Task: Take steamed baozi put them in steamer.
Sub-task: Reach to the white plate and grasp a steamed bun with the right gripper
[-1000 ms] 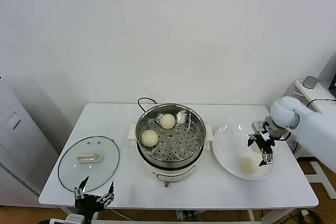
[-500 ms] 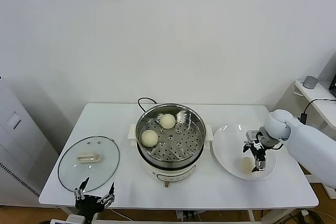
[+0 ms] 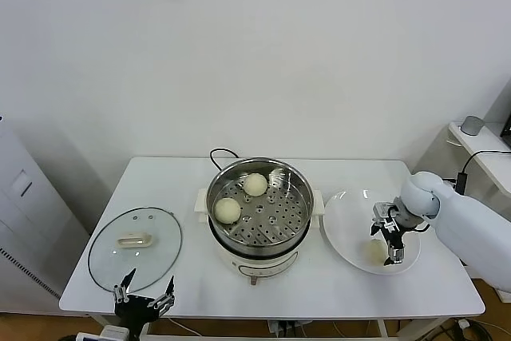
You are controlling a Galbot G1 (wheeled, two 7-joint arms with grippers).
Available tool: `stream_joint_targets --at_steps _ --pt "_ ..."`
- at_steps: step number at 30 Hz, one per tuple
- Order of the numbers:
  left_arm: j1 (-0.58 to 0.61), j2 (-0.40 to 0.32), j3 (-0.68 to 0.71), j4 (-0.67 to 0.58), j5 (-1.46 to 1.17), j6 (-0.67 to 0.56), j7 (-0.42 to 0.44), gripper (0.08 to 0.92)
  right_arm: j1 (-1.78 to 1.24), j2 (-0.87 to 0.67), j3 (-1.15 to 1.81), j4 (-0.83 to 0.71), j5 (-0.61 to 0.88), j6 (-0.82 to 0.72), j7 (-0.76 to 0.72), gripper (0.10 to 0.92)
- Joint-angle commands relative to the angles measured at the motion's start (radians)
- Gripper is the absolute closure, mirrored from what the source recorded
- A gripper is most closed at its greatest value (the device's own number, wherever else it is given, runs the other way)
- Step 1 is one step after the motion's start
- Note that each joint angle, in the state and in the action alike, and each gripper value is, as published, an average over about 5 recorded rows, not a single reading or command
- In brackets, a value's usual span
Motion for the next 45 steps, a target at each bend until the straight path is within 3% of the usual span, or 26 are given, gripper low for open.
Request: stream_joint_targets --at_steps 1,20,29,33,40,45 --pt "-0.002 0.012 0.000 0.002 0.000 0.001 0.000 0.177 -0.013 0.002 0.010 -0.006 -0.009 -0.003 0.003 0.203" --pt "-0.017 0.010 0.003 0.013 0.001 0.007 0.004 0.177 -0.020 0.018 0.008 -0.025 -0.006 -0.011 0.006 0.209" --pt "-0.019 0.011 0.003 0.017 0.000 0.006 0.005 0.177 -0.017 0.021 0.010 -0.034 -0.007 -0.014 0.008 0.390" --pt "-0.025 0.010 0.004 0.019 0.000 0.007 0.005 0.177 0.008 0.010 0.006 -0.027 0.010 -0.020 0.004 0.417" --pt "-0.059 0.005 0.009 0.024 -0.006 0.002 0.002 0.177 0.304 -0.087 -0.192 0.065 0.166 -0.085 -0.024 0.451" --pt "-0.069 -0.007 0.008 0.012 0.015 0.002 -0.003 0.177 0.564 -0.070 -0.374 0.089 0.314 -0.132 -0.045 0.465"
